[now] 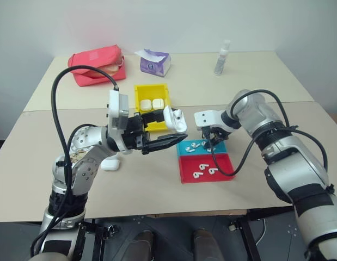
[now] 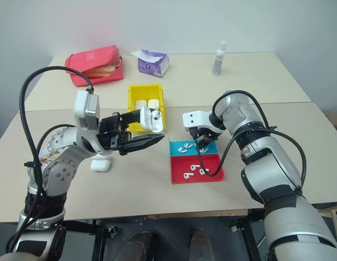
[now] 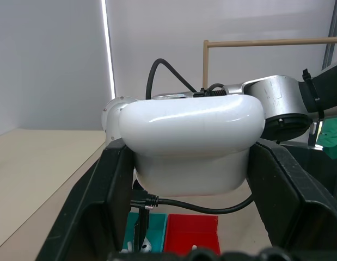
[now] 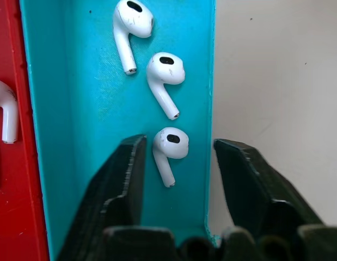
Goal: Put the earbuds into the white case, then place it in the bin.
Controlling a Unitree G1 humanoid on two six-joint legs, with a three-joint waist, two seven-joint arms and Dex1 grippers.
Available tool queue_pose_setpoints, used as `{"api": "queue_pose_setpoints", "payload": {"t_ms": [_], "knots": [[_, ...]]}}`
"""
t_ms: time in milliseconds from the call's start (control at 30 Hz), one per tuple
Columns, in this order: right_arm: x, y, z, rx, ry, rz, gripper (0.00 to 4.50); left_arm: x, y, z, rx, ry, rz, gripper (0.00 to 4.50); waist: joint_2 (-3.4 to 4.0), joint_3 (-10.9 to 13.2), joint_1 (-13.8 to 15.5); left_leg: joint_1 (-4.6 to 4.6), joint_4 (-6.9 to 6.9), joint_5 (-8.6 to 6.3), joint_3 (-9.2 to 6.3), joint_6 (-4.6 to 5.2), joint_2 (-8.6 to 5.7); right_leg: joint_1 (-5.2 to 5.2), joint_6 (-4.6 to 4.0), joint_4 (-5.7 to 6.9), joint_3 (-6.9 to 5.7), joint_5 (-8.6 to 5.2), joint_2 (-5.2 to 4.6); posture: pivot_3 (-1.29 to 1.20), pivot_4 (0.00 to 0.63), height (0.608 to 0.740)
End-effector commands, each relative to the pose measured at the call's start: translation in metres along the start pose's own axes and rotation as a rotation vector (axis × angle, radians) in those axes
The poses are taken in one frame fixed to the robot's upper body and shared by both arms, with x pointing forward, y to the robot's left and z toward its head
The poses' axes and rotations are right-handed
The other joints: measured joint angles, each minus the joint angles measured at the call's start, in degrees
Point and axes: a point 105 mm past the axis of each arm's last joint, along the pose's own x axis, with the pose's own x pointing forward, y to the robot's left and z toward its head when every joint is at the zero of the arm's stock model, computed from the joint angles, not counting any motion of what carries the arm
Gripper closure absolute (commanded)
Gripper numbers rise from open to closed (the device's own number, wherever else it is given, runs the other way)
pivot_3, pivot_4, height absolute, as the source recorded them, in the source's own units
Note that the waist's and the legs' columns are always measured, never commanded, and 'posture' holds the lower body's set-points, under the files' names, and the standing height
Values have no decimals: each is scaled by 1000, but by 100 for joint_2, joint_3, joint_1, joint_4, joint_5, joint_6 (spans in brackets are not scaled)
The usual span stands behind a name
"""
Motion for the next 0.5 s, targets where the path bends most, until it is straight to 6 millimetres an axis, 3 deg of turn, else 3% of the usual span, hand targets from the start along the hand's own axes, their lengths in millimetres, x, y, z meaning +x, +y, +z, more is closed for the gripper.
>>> {"api": "queue_pose_setpoints", "payload": {"t_ms": [33, 100, 367, 500], "knots": [[-3, -1, 0, -1, -20, -8, 3348, 0, -2, 9, 35, -20, -5, 1667, 0, 0, 0, 0, 0, 0, 0, 0, 0, 0, 0, 0, 0, 0, 0, 0, 150, 740], [-1, 0, 0, 0, -18, -4, 3859, -1, -3, 9, 35, -19, -2, 1667, 0, 0, 0, 0, 0, 0, 0, 0, 0, 0, 0, 0, 0, 0, 0, 0, 150, 740], [2, 2, 0, 15, -26, 3, 3863, -2, -3, 10, 38, -17, 2, 1667, 1, 0, 0, 2, 1, 0, 0, 0, 0, 2, 0, 0, 0, 0, 0, 0, 150, 740], [-10, -2, 0, 45, -64, -32, 3863, -1, -2, 11, 39, -18, -6, 1667, 1, 0, 1, 1, 0, 0, 0, 0, 0, 2, 0, 0, 0, 0, 0, 0, 150, 740]]}}
